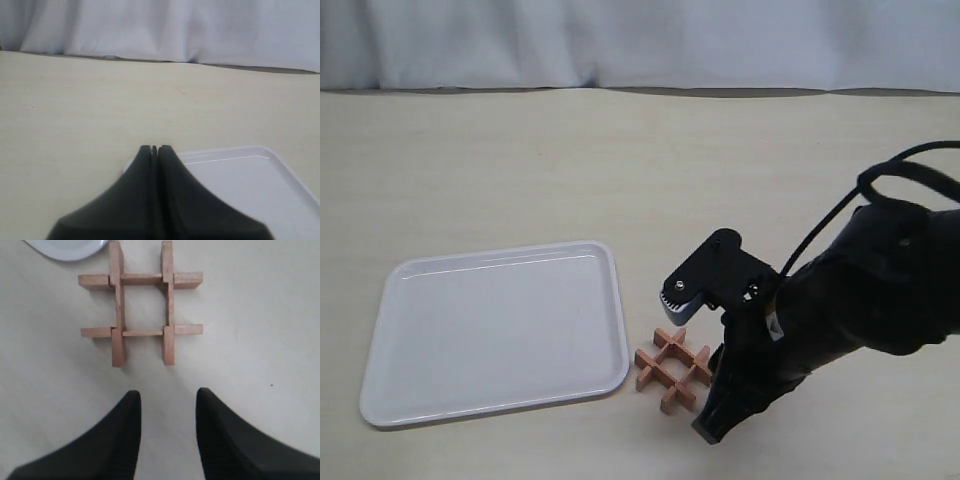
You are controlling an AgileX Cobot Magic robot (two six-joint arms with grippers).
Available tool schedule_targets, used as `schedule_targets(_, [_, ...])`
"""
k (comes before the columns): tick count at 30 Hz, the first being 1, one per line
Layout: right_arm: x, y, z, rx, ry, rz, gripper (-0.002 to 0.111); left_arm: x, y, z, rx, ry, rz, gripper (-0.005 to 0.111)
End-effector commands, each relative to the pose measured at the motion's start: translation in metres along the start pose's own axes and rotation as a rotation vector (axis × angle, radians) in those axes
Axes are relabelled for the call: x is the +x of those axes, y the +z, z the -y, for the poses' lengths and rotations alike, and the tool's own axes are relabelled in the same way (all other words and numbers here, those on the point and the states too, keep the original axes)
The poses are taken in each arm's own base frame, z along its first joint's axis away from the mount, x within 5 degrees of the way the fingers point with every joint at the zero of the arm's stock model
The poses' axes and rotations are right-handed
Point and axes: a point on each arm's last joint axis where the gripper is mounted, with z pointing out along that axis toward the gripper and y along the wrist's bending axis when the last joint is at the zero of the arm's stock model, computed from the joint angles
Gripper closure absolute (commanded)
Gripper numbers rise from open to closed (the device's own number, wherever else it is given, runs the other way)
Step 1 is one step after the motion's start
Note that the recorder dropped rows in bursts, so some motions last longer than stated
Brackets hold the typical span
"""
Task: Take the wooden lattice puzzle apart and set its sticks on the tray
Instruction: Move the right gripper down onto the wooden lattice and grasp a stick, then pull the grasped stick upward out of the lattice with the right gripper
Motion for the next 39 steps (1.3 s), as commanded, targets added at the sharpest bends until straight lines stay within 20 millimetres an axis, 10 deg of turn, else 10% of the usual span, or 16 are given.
schedule_targets(1, [-0.002,0.012,-0.001,-0.007,0.013,0.001,0.073,0.000,0.000,0.000,0.001,-0.004,0.008,0.107])
schedule_targets(39, [-0.006,0.053,-0.003,-0.007,-0.022,0.003,0.080,0.000,0.000,0.000,0.001,-0.004,0.006,0.107])
